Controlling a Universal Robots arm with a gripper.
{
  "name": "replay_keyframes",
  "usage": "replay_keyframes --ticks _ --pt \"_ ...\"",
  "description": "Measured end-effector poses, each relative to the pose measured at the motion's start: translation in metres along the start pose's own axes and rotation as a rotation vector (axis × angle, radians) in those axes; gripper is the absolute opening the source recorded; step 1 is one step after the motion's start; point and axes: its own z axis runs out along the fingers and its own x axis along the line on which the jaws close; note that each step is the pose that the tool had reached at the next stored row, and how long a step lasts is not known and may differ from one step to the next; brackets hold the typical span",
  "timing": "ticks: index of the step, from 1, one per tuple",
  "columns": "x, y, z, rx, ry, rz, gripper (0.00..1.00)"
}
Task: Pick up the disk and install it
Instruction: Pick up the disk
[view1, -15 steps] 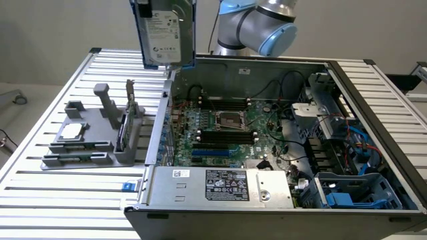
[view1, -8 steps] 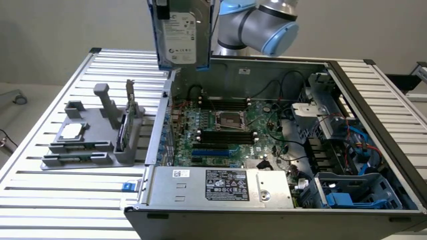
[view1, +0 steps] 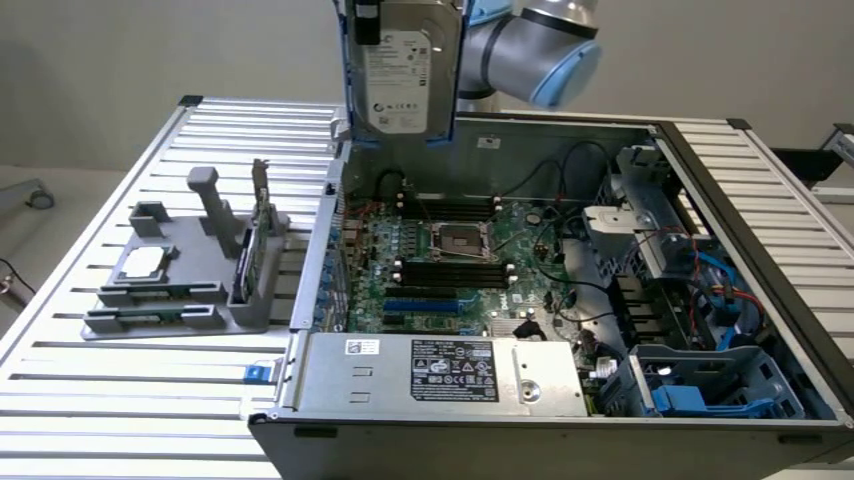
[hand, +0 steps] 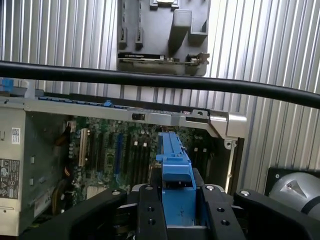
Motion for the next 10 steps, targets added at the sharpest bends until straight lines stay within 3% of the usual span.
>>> replay_keyframes --ticks 4,10 --pt "0.008 -0.0171 -0.0002 0.0002 -0.0001 0.000 0.33" --pt "0.021 -0.0344 -0.0006 0.0001 -0.0001 0.000 0.33"
